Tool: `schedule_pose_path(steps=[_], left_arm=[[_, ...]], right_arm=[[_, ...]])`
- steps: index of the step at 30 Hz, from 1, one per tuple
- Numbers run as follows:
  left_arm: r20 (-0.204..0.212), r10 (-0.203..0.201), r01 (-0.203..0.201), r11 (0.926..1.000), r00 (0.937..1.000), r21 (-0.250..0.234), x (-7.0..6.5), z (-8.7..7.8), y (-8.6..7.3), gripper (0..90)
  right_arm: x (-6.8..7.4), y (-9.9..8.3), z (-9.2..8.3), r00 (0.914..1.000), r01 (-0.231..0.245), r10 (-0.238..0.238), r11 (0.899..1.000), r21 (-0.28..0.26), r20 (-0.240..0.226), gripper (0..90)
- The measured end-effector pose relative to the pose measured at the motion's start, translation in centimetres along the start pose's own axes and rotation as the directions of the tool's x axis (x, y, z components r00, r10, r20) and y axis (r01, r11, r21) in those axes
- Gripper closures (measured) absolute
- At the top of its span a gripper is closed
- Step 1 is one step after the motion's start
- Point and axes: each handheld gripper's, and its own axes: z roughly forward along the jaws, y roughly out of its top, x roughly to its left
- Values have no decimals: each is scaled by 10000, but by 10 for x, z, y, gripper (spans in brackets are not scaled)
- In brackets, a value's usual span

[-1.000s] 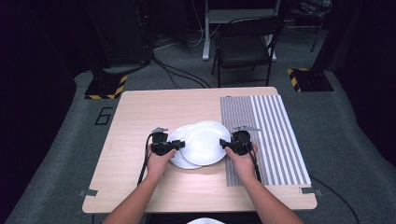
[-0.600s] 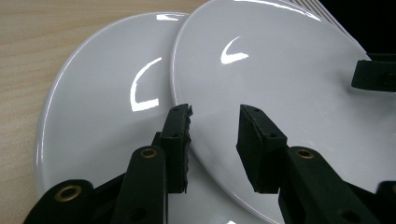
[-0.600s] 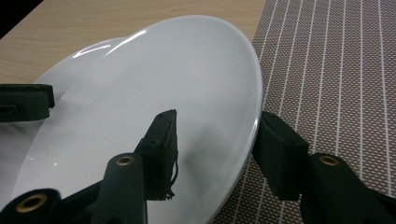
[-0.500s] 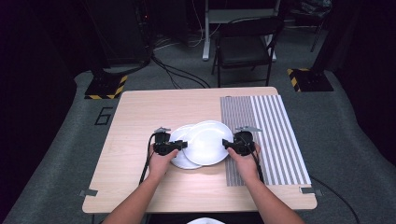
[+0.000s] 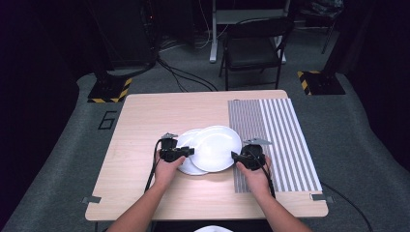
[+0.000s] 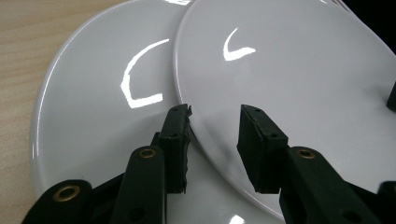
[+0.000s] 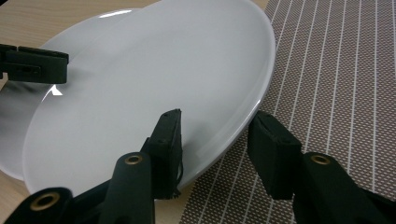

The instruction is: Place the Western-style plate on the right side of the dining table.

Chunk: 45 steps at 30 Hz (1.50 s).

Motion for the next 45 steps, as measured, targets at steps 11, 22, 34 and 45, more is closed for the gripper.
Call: schedule_pose_path(steps=[11,22,34,45], left_arm=[[249,136,-136,9999,9996,17,-6,3,-1,635],[131,260,-261,9996,9996,72,-7,5,-3,629],[107,266,-266,9996,9996,-28,-16,4,-4,564],[275,362,-358,9993,9990,-144,-29,8,-9,498]], right_arm=[[-6,2,-7,9999,-110,111,9999,-110,61,560],[-10,-5,-6,9996,-266,268,9995,-164,100,557],[-16,-15,-3,9958,-894,886,9954,-358,-231,554],[-17,-23,0,9917,-1224,1210,9920,-317,-430,501]])
